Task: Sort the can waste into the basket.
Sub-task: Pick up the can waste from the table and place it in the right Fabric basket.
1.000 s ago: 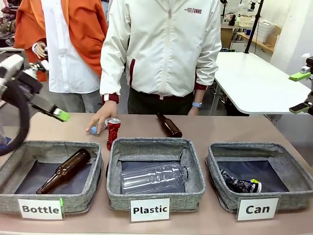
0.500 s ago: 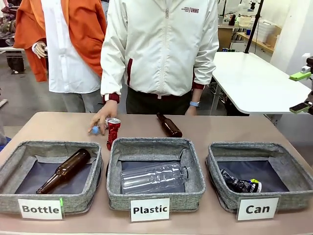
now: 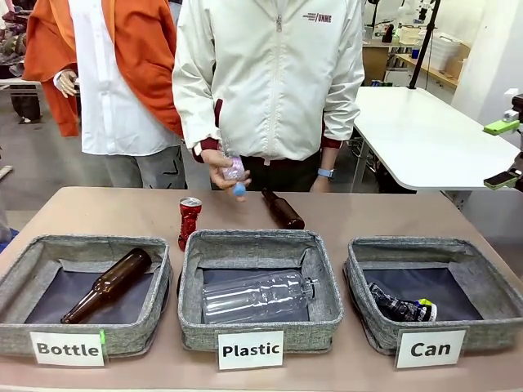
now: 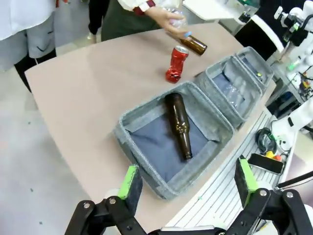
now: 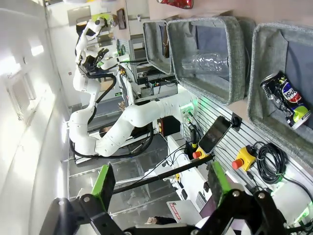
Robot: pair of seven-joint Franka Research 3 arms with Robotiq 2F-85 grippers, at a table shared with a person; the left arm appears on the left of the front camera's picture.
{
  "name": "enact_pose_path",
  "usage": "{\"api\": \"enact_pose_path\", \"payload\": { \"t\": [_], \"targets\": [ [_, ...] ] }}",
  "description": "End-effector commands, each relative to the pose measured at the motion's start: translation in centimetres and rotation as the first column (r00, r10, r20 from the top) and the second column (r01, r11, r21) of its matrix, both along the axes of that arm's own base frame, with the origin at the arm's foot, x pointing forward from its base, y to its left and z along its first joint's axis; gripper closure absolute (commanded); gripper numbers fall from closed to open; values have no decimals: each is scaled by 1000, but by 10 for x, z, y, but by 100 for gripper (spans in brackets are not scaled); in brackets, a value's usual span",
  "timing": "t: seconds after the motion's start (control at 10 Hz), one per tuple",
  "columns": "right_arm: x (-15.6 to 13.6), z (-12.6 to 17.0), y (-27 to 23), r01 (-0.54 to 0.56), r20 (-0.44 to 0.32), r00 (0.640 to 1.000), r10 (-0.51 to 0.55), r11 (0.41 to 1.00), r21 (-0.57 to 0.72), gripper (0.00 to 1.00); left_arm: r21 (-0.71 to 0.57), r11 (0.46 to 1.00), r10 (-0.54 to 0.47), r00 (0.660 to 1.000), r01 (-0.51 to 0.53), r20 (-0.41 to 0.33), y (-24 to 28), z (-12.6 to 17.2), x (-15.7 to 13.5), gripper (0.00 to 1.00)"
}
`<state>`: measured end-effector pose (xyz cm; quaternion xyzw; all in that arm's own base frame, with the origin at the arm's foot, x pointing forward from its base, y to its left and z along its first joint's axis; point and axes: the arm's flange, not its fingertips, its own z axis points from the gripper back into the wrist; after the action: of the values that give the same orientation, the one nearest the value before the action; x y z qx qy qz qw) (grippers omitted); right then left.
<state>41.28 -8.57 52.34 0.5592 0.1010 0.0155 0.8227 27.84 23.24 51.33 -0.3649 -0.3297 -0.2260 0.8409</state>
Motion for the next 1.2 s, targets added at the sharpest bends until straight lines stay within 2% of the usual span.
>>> {"api": "enact_pose_path", "payload": {
  "t": [0.0,0.2,0.4,0.6,0.8,0.9,1.1],
  "targets": [
    [0,3,-3,-22,13,1000,22,1000,-4,0,6,999,-41,999,41,20,-21,-5,15,2],
    [0,3,-3,-22,13,1000,22,1000,-4,0,38,996,-75,997,75,9,-63,-11,57,2],
    [0,3,-3,-22,13,1000,22,1000,-4,0,76,987,-135,990,139,-49,-108,-25,96,2],
    [0,3,-3,-22,13,1000,22,1000,-4,0,103,981,-154,983,164,-104,-149,-43,131,2],
    [0,3,-3,-22,13,1000,22,1000,-4,0,102,972,-193,968,210,-160,-174,-52,148,2],
    [0,3,-3,-22,13,1000,22,1000,-4,0,109,976,-165,970,187,-180,-174,-53,150,2],
    [0,3,-3,-22,13,1000,22,1000,-4,0,33,989,-133,973,142,-189,-143,-44,137,2]
  ]
}}
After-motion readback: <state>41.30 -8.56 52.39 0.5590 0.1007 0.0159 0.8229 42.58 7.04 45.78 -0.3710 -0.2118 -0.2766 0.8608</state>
